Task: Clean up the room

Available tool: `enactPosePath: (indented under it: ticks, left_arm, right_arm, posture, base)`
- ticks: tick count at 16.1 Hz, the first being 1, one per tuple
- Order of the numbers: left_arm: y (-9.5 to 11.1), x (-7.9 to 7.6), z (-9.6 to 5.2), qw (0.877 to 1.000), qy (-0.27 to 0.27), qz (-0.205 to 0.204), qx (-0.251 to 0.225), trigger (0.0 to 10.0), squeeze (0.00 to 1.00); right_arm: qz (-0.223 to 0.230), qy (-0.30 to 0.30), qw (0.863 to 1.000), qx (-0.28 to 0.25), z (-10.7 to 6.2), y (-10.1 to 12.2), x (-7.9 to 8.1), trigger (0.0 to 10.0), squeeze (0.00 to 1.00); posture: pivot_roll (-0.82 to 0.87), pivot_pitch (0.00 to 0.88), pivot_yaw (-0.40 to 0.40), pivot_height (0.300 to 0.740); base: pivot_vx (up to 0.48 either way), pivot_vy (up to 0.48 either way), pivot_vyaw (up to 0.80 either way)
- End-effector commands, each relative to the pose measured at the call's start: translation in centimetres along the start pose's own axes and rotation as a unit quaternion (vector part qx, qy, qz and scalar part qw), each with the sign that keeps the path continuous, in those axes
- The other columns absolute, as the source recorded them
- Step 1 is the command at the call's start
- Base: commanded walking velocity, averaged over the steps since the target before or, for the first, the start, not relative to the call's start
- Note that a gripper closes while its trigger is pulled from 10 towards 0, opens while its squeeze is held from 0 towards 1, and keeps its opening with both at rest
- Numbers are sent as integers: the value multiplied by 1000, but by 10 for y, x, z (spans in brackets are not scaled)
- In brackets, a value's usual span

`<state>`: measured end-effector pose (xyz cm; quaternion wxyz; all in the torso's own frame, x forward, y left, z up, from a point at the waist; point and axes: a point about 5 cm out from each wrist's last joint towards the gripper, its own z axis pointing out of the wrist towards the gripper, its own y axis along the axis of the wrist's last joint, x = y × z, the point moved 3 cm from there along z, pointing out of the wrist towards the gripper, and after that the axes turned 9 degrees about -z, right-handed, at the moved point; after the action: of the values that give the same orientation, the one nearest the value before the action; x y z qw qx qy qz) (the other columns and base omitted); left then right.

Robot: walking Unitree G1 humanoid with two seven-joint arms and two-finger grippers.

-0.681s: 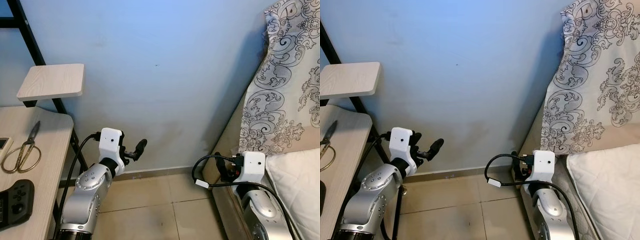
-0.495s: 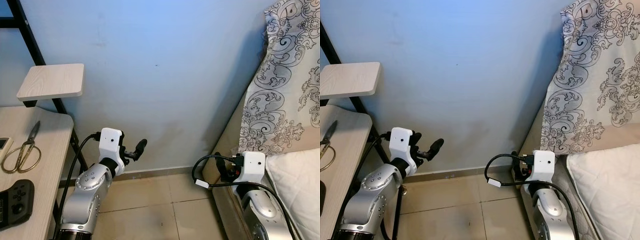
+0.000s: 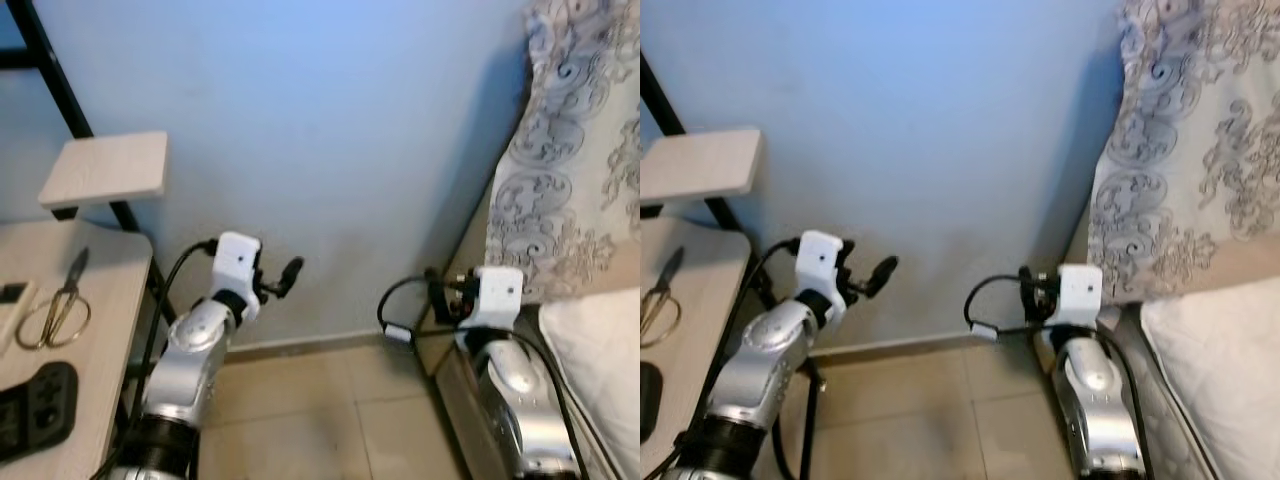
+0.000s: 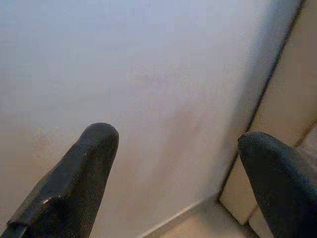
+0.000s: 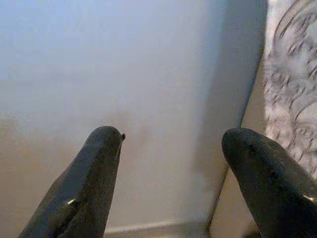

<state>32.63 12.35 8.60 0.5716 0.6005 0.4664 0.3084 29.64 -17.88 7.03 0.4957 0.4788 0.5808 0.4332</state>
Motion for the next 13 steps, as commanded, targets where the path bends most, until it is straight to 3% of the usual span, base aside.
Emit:
enactPosePath:
  ticks: [1,4,10,13]
  left_arm:
    - [-9,0,-2,1000,-4,8,17,10000,0]
    - [-11,-1,2,1000,-9,-1,13,10000,0]
    - [-14,6,1,1000,-1,-4,7,10000,0]
    - [-17,1,0,1000,-17,-9,9,10000,0]
  right_arm:
    - [-3,-11,1000,18,-3,-9,-5,10000,0]
    - [2,-6,1000,17,-5,-12,-1,10000,0]
    - [6,-14,1000,20,-16,-21,-7,10000,0]
    - [13,-18,1000,17,-15,-20,-8,10000,0]
  posture:
    - [-83,0,19,740]
    - [-92,0,25,740]
    - [-87,0,11,740]
    - [-86,0,10,740]
  base:
    - [0,-472,-738]
    - [0,-435,-683]
    - [0,0,-673]
    - [0,0,-675]
